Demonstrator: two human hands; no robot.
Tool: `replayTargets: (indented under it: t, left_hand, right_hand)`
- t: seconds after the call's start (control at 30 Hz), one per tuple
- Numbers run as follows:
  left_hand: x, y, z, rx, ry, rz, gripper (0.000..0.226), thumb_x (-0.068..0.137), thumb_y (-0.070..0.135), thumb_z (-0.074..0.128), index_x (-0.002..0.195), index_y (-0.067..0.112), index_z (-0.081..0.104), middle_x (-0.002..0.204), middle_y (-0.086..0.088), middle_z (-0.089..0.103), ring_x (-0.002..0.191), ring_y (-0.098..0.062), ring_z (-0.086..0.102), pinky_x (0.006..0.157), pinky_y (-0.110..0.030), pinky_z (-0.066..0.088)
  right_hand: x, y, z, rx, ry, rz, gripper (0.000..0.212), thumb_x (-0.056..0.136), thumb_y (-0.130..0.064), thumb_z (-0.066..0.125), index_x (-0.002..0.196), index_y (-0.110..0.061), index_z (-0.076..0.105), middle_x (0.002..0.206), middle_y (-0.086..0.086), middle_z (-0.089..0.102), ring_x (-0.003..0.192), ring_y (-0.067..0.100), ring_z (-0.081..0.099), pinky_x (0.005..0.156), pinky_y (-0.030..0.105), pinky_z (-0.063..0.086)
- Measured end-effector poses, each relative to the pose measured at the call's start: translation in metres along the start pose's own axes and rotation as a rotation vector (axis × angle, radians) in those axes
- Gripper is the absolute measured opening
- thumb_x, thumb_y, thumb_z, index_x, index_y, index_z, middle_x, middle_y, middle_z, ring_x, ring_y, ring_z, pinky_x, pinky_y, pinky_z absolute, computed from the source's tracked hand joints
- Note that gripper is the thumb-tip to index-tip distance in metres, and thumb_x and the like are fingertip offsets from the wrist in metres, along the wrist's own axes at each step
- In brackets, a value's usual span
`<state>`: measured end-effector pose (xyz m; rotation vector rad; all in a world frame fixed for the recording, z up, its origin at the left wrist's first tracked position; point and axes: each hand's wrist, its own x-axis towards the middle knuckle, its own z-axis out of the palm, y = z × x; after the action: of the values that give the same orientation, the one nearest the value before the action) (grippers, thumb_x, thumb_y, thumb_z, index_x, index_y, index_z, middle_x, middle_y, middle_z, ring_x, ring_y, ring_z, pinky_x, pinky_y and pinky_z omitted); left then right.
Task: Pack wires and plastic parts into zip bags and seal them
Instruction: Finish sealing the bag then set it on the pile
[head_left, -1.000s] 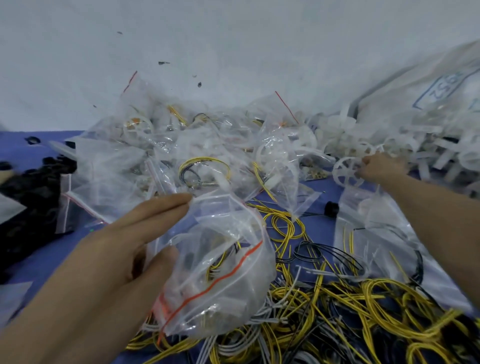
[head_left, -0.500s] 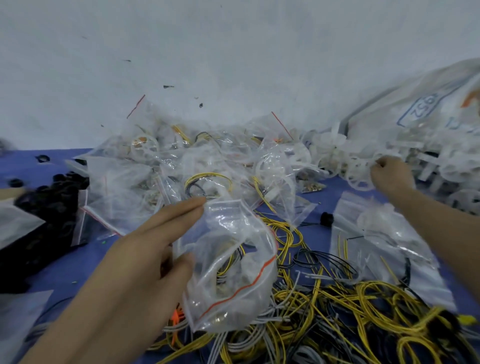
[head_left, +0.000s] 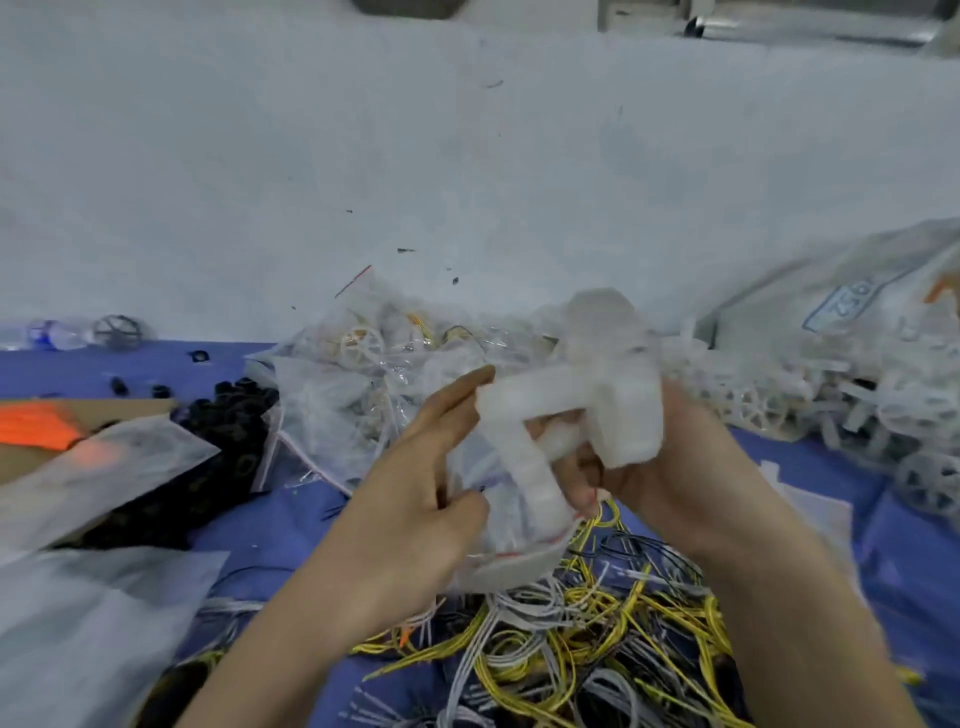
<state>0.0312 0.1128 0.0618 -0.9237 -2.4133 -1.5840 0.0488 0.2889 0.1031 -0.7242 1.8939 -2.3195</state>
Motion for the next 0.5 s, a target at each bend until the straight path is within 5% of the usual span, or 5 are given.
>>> replayTargets:
  t: [0.1,0.2,0.27,0.4,0.5]
  left_hand:
    - [-0.002,0.006,-0.009,0.046,0.067,0.039,0.07,0.091,-0.005,0.053,0.141,0.039,0.034,0.141,0.044,0.024,0.128,0.025,0.022,0.106,-0.021,0.036]
    - [-0.01,0.008,-0.02,0.056,0.032,0.079,0.074,0.088,-0.011,0.049,0.142,0.037,0.035,0.14,0.045,0.025,0.121,0.018,0.039,0.081,-0.009,0.042]
    - [0.001,0.007,-0.021,0.04,0.013,0.039,0.074,0.088,-0.013,0.047,0.136,0.042,0.039,0.143,0.041,0.027,0.09,-0.009,0.056,0.065,-0.009,0.035]
    - [0.026,-0.009,-0.016,0.085,0.123,0.002,0.043,0.098,0.004,0.045,0.118,0.042,0.045,0.147,0.018,0.036,0.087,0.008,0.046,0.094,-0.011,0.031]
    - [0.011,-0.004,-0.009,0.168,0.031,0.069,0.065,0.083,0.002,0.056,0.128,0.044,0.035,0.144,0.037,0.028,0.11,-0.022,0.05,0.091,-0.009,0.035]
  right_hand:
    - [0.009,0.004,0.004,-0.165,0.015,0.182,0.033,0.081,-0.02,0.045,0.065,-0.011,0.072,0.06,0.01,0.068,0.042,0.025,0.059,0.041,0.024,0.049]
    - [0.014,0.007,0.006,-0.222,0.071,0.312,0.034,0.098,-0.014,0.037,0.087,-0.009,0.069,0.073,0.013,0.072,0.057,0.033,0.068,0.049,0.033,0.055]
    - [0.012,0.011,0.007,-0.274,0.125,0.298,0.027,0.096,-0.012,0.044,0.084,-0.008,0.068,0.065,0.005,0.069,0.05,0.025,0.065,0.042,0.028,0.051]
    - [0.011,0.024,0.007,-0.558,0.227,0.152,0.022,0.096,-0.013,0.044,0.086,0.003,0.056,0.063,0.014,0.053,0.045,0.022,0.052,0.04,0.026,0.038]
    - [0.016,0.03,0.007,-0.75,0.26,0.077,0.022,0.095,-0.011,0.038,0.088,0.002,0.055,0.072,0.022,0.051,0.057,0.025,0.044,0.052,0.035,0.035]
